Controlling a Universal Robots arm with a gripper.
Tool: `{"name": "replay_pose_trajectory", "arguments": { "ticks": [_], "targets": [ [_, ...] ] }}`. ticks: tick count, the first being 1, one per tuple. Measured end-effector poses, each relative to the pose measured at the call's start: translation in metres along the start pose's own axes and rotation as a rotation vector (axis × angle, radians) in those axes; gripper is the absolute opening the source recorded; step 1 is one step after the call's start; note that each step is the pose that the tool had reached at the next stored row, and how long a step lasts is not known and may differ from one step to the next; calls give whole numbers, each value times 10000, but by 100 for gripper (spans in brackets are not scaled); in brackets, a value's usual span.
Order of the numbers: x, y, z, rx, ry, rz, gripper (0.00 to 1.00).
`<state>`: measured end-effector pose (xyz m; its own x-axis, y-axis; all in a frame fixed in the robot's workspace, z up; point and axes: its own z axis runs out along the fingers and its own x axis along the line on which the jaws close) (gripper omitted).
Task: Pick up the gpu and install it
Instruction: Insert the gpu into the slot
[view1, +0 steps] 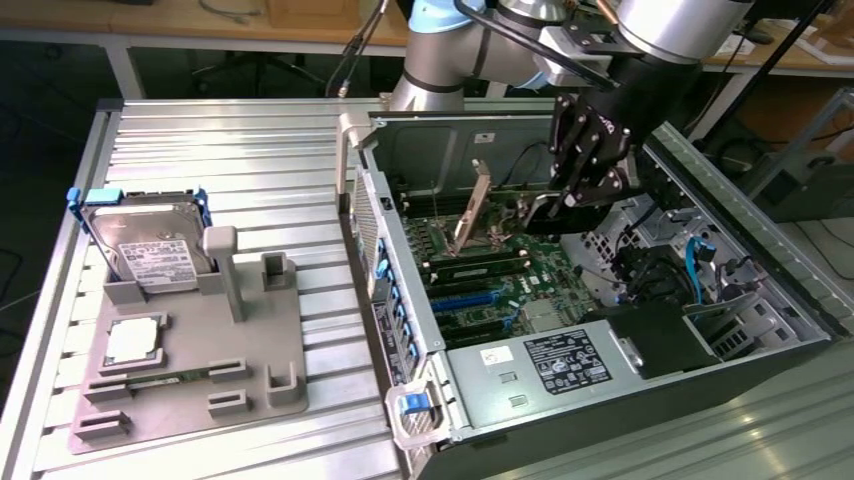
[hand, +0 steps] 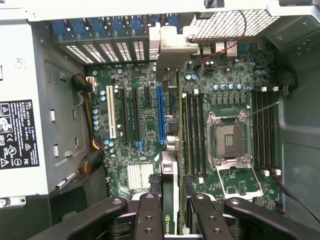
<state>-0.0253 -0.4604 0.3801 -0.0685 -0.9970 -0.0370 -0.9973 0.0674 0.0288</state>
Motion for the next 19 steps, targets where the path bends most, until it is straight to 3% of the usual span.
{"name": "replay_pose_trajectory", "arguments": {
  "ticks": [19],
  "targets": [
    [2, -2, 62, 0, -1, 0, 27]
  ]
}}
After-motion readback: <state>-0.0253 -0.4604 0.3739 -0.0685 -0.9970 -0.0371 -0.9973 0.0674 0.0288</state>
